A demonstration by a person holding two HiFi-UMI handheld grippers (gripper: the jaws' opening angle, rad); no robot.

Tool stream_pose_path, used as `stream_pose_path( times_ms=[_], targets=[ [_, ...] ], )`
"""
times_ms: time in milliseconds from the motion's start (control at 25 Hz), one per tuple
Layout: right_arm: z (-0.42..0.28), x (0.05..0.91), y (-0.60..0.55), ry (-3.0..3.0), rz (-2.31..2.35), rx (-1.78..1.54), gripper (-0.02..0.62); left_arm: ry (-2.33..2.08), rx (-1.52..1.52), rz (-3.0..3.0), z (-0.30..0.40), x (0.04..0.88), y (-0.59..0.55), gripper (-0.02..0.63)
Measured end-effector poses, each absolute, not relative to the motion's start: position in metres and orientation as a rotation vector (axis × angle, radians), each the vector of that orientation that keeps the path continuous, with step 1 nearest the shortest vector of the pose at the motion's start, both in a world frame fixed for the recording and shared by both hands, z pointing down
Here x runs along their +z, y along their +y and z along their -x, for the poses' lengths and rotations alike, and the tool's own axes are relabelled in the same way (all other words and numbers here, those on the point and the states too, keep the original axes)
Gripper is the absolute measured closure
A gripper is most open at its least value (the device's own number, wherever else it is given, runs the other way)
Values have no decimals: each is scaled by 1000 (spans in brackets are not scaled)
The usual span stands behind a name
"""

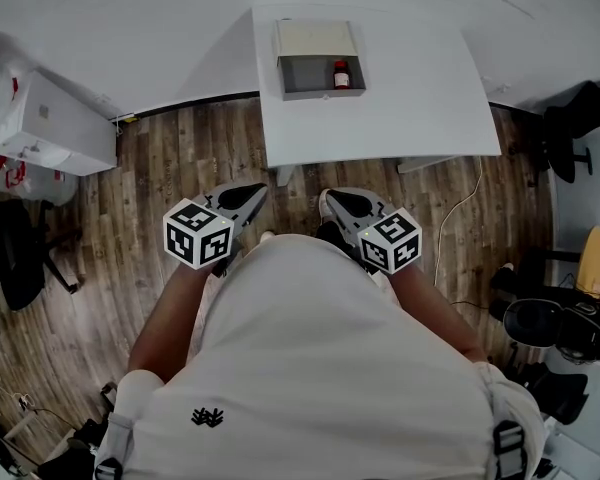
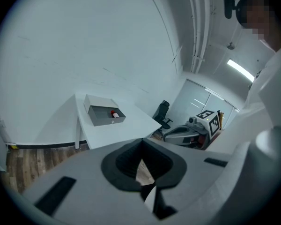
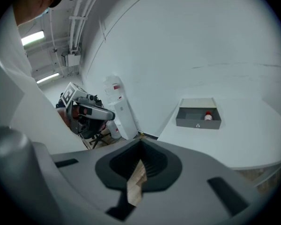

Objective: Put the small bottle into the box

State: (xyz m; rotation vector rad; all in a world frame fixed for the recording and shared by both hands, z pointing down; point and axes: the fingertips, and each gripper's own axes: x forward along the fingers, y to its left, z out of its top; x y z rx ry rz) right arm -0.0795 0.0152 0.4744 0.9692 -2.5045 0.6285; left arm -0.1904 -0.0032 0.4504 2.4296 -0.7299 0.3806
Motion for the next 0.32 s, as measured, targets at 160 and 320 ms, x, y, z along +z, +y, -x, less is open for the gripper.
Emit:
stream_pose_path(
  times_ms=[160,320],
  targets=[
    [77,473,13,-2508,-982,649,589,-730,384,-2425,190,451,-4,600],
    [73,475,12,-2500,-995,649,589,-730,377,-2419,189,452,-4,600]
  ],
)
